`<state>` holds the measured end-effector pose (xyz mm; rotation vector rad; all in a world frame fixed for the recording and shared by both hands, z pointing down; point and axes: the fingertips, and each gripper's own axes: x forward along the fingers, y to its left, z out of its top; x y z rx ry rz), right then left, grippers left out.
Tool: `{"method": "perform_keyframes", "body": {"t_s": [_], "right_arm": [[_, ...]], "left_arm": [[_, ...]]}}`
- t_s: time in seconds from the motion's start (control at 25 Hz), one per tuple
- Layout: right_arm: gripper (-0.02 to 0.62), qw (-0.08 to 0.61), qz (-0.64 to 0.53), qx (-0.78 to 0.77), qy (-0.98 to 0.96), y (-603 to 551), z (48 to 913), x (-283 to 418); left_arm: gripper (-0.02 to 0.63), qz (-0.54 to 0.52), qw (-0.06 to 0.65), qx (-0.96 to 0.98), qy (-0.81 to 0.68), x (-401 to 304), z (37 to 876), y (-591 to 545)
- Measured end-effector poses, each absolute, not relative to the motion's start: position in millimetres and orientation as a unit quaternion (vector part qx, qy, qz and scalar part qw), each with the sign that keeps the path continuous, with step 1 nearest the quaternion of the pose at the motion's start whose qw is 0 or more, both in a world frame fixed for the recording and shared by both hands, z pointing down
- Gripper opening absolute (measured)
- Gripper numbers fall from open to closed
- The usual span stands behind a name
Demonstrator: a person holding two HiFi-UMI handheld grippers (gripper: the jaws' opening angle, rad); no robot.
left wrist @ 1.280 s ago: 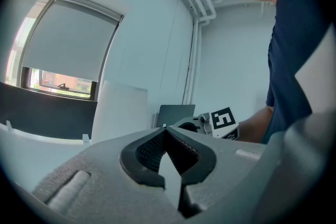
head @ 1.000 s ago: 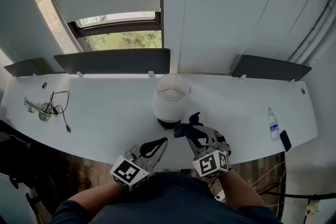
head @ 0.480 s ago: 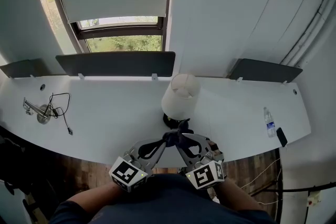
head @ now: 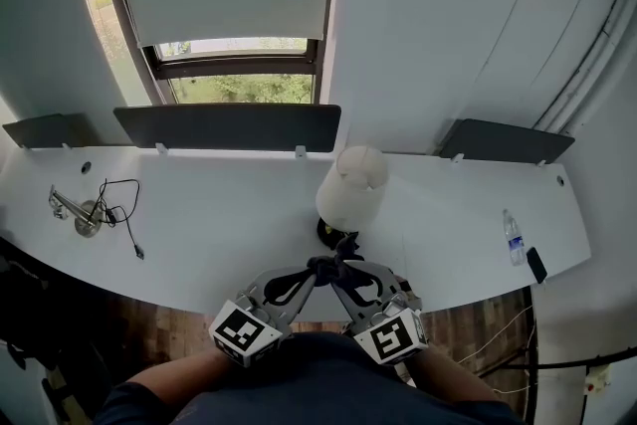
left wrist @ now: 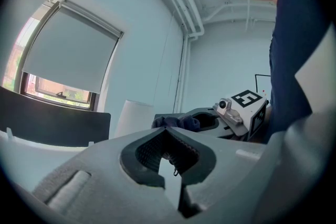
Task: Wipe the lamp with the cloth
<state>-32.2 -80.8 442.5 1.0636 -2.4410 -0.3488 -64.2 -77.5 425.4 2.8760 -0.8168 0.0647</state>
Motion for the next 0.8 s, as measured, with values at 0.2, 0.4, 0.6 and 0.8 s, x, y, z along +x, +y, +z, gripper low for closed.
{"method": "perform_keyframes", "body": {"t_s": [0.2,0.4,0.6,0.8], "right_arm": [[0.103,0.221,-0.13,0.376,-0.89,-80.6,438.9,-37.3],[0.103,0.22,-0.132,0.371,-0.892,-80.7,437.0,-36.3],[0.103,0.22,-0.131,0.366,-0.895,-80.3,437.6,-35.0],[0.103,0.22,-0.132,0.363,-0.896,-80.6,436.9,-36.2]], "left_arm": [[0.006,0.023,0.069,0.958,-0.278,-66.5,423.2,-76.3],[0.006,0.021,0.071,0.958,-0.278,-64.3,421.9,-74.9],[0.006,0.026,0.061,0.957,-0.281,-63.3,421.1,-74.9],[0.006,0.025,0.067,0.955,-0.286,-64.7,422.1,-74.5]]}}
